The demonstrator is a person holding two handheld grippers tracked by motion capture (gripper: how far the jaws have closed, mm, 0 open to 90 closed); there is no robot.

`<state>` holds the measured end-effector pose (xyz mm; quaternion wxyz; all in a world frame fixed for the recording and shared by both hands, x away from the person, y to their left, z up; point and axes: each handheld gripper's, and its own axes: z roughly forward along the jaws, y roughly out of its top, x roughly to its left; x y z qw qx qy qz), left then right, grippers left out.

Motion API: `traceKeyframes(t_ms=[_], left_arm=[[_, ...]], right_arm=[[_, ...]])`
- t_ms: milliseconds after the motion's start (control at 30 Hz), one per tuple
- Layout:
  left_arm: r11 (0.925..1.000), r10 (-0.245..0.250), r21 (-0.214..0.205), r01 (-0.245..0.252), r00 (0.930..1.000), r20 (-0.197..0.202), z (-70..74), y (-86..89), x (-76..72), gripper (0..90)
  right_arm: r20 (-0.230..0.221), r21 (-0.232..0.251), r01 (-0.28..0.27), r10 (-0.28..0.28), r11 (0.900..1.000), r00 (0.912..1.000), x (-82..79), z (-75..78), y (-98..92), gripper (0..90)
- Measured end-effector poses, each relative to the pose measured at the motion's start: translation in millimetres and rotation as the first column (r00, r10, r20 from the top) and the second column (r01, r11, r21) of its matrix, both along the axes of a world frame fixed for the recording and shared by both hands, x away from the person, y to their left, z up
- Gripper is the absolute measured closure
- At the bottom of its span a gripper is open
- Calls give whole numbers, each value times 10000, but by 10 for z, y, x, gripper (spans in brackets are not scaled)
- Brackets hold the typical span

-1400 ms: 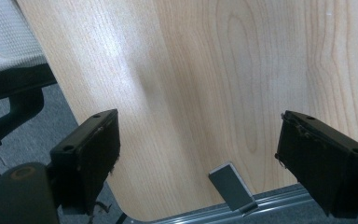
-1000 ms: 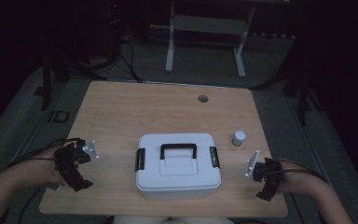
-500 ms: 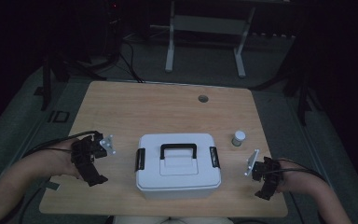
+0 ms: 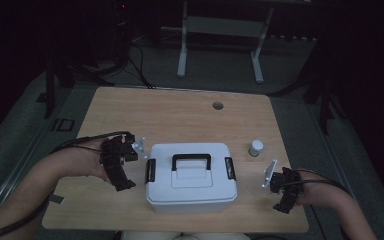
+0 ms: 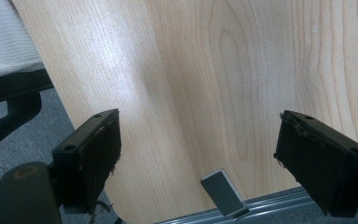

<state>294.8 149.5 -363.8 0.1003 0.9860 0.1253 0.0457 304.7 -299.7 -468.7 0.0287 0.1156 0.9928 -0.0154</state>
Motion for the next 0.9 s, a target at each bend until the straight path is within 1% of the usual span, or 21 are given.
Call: traceKeyframes(t_ms=[33, 67, 133, 167, 200, 267, 300, 333, 367, 400, 433, 500, 533, 600, 633, 667, 733, 767, 833, 867, 900], left_arm=[[10000, 0, 0, 0, 10000, 0, 0, 0, 0, 85], [10000, -89, -24, 89, 9999, 125, 8, -37, 16, 85], [9992, -353, -162, 355, 9993, 140, 30, -147, 61, 85], [9992, -353, -162, 355, 9993, 140, 30, -147, 61, 85], [9981, -559, -258, 560, 9984, 53, 44, -225, 91, 85], [9977, -626, -245, 630, 9979, 141, 48, -268, 105, 85], [9970, -738, -248, 740, 9972, 76, 52, -312, 123, 85], [9960, -856, -254, 861, 9961, 190, 53, -403, 150, 85], [9960, -856, -254, 861, 9961, 190, 53, -403, 150, 85], [9948, -990, -237, 994, 9949, 175, 50, -489, 177, 85], [9948, -990, -237, 994, 9949, 175, 50, -489, 177, 85], [9937, -1098, -218, 1100, 9939, 86, 54, -563, 209, 85], [9935, -1108, -228, 1111, 9937, 142, 54, -598, 222, 85], [9911, -1296, -304, 1299, 9915, 94, 71, -657, 260, 85], [9909, -1267, -447, 1272, 9918, 136, 77, -686, 276, 85], [9900, -1313, -513, 1313, 9913, 38, 86, -715, 297, 85], [9896, -1365, -447, 1370, 9905, 156, 89, -783, 323, 85], [9888, -1437, -418, 1436, 9896, 10, 88, -817, 338, 85], [9881, -1520, -230, 1522, 9883, 101, 78, -892, 353, 85], [9871, -1589, -202, 1589, 9873, 15, 77, -925, 360, 85], [9862, -1640, -199, 1641, 9864, 49, 77, -958, 363, 85]], right_arm=[[-7, 18, -19, 19, 10000, 10000, 3, -1, 2, 139], [3, 17, -29, 29, 10000, 10000, 6, -3, 4, 142], [-31, -9, -21, 21, 10000, 10000, 4, -8, 7, 143], [-31, -9, -21, 21, 10000, 10000, 4, -8, 7, 143], [-51, -63, -25, 25, 10000, 10000, 3, -9, 6, 145], [-82, -42, -11, 11, 10000, 10000, 5, -9, 1, 145], [-82, -42, -11, 11, 10000, 10000, 5, -9, 1, 145], [-94, -30, -2, 2, 10000, 10000, 7, -9, -2, 153], [-94, -30, -2, 2, 10000, 10000, 7, -9, -2, 153], [-119, -35, -57, 56, 10000, 9999, 6, -13, -3, 163], [-119, -35, -57, 56, 10000, 9999, 6, -13, -3, 163], [-136, -44, -56, 56, 10000, 9999, 6, -15, -3, 163], [-130, -61, -58, 58, 10000, 9999, 6, -15, -3, 163], [-138, -76, -46, 45, 10000, 9999, 8, -14, -4, 163], [-118, -88, -57, 55, 9999, 9999, 9, -12, -3, 163], [-111, -85, -50, 49, 10000, 9999, 13, -10, -2, 163], [-66, -59, -79, 79, 10000, 9999, 19, -11, 5, 163], [-56, -49, -79, 79, 10000, 10000, 22, -11, 10, 163], [-60, -98, -137, 136, 9999, 9999, 23, -15, 22, 163], [-30, -84, -152, 151, 9998, 9999, 25, -15, 27, 163], [-40, -57, -143, 143, 9999, 9999, 26, -13, 31, 163]])
